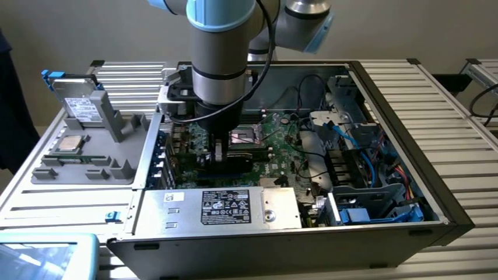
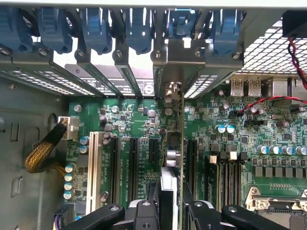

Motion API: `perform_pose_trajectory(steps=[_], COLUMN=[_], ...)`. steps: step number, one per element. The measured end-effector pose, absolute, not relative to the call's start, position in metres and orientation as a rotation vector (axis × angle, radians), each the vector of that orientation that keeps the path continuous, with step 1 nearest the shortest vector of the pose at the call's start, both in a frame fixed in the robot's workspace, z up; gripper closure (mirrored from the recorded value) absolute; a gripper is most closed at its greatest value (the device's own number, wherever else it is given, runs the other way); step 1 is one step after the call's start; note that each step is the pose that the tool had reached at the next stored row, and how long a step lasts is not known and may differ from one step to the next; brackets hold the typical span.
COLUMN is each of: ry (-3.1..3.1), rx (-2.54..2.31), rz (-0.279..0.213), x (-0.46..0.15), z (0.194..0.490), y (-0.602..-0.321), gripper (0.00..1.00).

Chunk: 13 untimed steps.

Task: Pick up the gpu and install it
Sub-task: 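Insert the gpu into the slot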

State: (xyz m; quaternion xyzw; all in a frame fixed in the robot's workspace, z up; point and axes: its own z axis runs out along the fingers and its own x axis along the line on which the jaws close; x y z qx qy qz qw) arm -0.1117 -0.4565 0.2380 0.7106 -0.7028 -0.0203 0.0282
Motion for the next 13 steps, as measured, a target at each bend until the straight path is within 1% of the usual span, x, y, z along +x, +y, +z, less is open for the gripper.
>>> perform_pose_trajectory(steps=[13], ry=[-2.169], rx=[2.193], rz=[-0.062], x=[-0.1120], z=[0.2376], y=[-0.4570], gripper=[0.71])
